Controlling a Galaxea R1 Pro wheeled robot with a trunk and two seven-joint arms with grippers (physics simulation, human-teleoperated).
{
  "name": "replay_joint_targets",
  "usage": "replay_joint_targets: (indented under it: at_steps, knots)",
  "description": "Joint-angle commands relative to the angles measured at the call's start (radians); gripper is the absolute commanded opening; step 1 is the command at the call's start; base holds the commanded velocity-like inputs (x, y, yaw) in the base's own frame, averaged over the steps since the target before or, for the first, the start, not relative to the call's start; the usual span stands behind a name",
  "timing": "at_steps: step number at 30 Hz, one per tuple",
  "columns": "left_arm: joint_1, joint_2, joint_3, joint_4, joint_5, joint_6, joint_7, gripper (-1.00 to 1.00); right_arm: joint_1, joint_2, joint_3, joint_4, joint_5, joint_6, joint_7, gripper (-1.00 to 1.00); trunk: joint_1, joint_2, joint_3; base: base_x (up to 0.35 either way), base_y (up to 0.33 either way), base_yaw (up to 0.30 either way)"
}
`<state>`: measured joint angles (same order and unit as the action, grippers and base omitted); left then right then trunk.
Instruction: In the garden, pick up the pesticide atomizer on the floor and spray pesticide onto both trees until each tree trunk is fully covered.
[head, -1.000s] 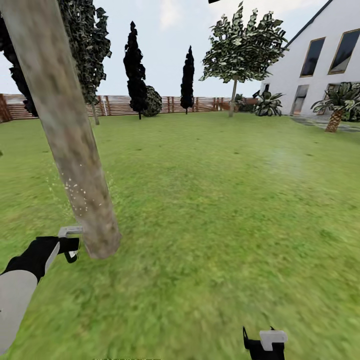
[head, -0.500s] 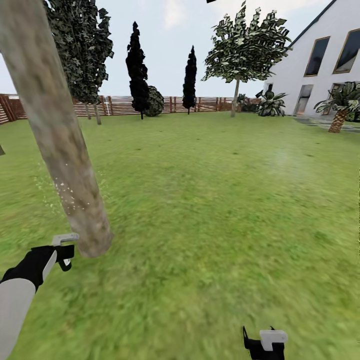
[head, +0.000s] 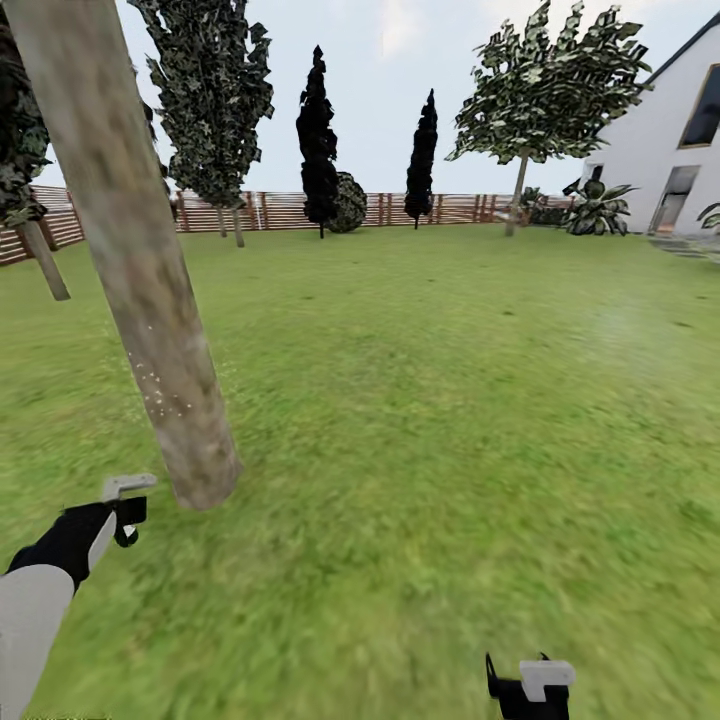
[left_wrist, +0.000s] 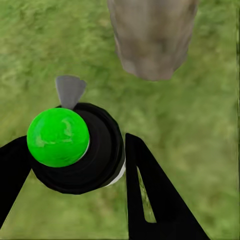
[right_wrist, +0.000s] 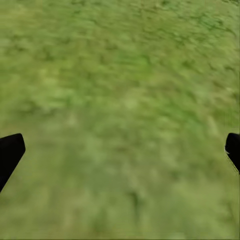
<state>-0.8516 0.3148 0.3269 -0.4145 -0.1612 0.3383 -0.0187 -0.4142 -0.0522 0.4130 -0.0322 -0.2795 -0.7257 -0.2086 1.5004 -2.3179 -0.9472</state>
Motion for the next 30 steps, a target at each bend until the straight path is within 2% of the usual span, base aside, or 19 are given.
replay_joint_targets:
  at_steps: [1, 2, 6, 9, 14, 22, 25, 30]
  knots:
    - [0.004, -0.004, -0.001, 0.009, -0.002, -0.058, 0.004, -1.0, 0.0, 0.0, 0.0, 0.0, 0.0, 0.0, 0.0, 1.0, 0.0, 0.0, 0.0, 0.126, -0.263, 0.085]
    - [0.007, -0.008, -0.001, 0.015, -0.001, -0.096, 0.016, -1.0, 0.0, 0.0, 0.0, 0.0, 0.0, 0.0, 0.001, 1.0, 0.0, 0.0, 0.0, 0.145, -0.262, 0.035]
    - [0.009, -0.016, -0.003, 0.032, 0.0, -0.119, 0.062, -1.0, 0.0, 0.0, 0.0, 0.0, 0.0, 0.0, 0.001, 1.0, 0.0, 0.0, 0.0, 0.171, -0.248, 0.01]
    - [0.009, -0.018, -0.003, 0.035, -0.002, -0.118, 0.095, -1.0, 0.0, 0.0, 0.0, 0.0, 0.0, -0.001, 0.002, 1.0, 0.0, 0.0, 0.0, 0.233, -0.192, 0.001]
    - [0.009, -0.017, -0.005, 0.055, -0.003, -0.112, 0.104, -1.0, 0.0, 0.001, 0.001, 0.0, 0.0, 0.0, 0.002, 1.0, 0.0, 0.0, 0.0, 0.254, -0.174, 0.017]
    - [0.017, -0.018, -0.005, 0.059, -0.003, -0.111, 0.105, -1.0, 0.0, 0.002, 0.001, 0.0, 0.0, 0.0, 0.002, 1.0, 0.0, 0.0, 0.0, 0.249, -0.177, 0.256]
    - [0.017, -0.022, -0.005, 0.059, -0.002, -0.111, 0.105, -1.0, 0.0, 0.001, 0.0, 0.0, 0.0, 0.0, 0.002, 1.0, 0.0, 0.0, 0.0, 0.143, -0.239, 0.06]
    - [0.018, -0.022, -0.005, 0.097, -0.003, -0.113, 0.168, -1.0, 0.0, 0.001, 0.0, 0.0, -0.001, 0.0, 0.001, 1.0, 0.0, 0.0, 0.0, 0.051, -0.264, 0.002]
